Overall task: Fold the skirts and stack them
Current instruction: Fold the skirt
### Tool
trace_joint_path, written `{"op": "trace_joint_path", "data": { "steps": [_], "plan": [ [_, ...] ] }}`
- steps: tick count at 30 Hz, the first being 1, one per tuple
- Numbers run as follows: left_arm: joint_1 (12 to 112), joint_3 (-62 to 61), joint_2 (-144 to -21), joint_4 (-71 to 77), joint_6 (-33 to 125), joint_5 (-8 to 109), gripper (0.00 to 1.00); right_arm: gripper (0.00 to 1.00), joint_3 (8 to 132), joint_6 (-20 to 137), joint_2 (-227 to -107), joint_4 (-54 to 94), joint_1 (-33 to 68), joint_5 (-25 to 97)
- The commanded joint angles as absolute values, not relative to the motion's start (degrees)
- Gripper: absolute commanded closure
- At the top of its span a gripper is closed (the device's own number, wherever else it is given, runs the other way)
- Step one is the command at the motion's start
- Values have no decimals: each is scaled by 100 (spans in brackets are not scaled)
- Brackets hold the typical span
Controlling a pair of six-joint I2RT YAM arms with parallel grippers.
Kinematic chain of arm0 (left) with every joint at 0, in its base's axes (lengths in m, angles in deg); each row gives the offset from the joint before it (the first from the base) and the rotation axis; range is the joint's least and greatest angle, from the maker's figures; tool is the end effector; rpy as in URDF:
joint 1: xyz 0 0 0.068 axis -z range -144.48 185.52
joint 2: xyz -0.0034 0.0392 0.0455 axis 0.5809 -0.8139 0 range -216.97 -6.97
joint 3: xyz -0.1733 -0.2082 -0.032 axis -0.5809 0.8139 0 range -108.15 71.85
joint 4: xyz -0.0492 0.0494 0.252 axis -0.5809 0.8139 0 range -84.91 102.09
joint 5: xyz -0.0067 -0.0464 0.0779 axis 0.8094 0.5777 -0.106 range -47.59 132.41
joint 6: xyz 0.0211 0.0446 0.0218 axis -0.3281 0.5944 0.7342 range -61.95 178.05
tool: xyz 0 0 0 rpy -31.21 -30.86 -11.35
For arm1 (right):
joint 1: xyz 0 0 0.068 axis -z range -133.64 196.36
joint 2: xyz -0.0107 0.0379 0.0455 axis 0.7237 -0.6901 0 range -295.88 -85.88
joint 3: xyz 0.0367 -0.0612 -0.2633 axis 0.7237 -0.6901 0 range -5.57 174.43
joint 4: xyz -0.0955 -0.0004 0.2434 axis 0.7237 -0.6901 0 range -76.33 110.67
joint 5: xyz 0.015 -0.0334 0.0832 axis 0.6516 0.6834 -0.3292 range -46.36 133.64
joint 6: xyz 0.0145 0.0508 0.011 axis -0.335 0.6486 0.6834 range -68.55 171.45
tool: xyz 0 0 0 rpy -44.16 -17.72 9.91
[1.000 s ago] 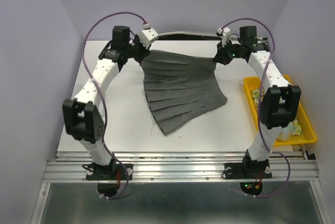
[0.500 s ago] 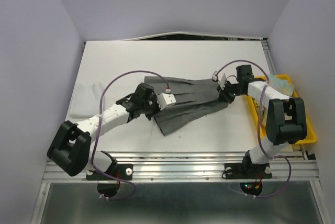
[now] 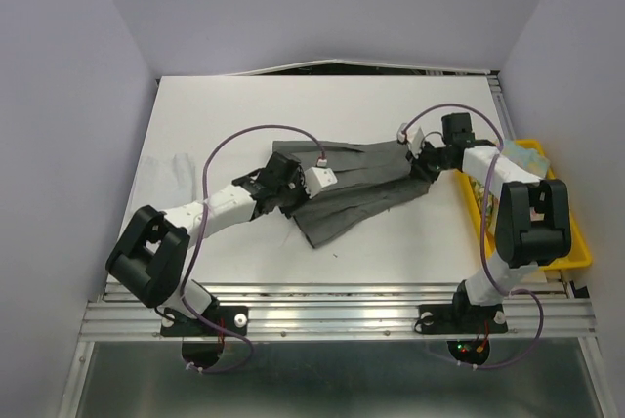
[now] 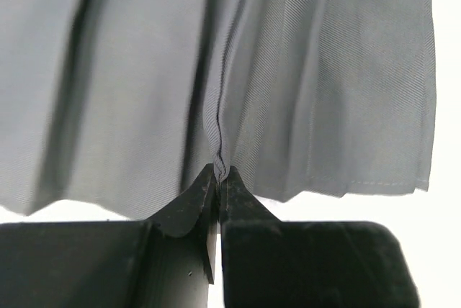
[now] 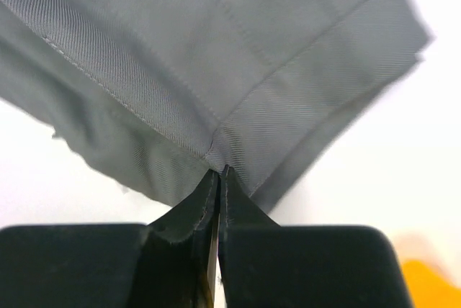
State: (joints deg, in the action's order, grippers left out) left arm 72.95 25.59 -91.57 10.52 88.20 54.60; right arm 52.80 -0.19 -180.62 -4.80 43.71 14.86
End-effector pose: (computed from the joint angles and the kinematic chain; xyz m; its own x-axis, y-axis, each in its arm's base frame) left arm 0.2362 -0.1902 0.1960 -0.1156 0.7068 -0.6979 0.8944 0.3798 0.2364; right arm 0.3231 0.0321 0.1868 -0.3369 -0.7036 -0.6257 -0.8566 0.5049 -0.1065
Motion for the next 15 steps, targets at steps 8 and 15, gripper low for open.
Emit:
{"op": "trace_joint_path", "data": {
  "steps": [8,15],
  "plan": [
    [7190,771,-8678,2688,8828,5348,100,99,6984,74,-17624,-1008,4504,1885],
    [7576,882,-8045,3243,8723,5603,100,99,6221,-1024,-16806,-1036,4663,2201]
  ]
}}
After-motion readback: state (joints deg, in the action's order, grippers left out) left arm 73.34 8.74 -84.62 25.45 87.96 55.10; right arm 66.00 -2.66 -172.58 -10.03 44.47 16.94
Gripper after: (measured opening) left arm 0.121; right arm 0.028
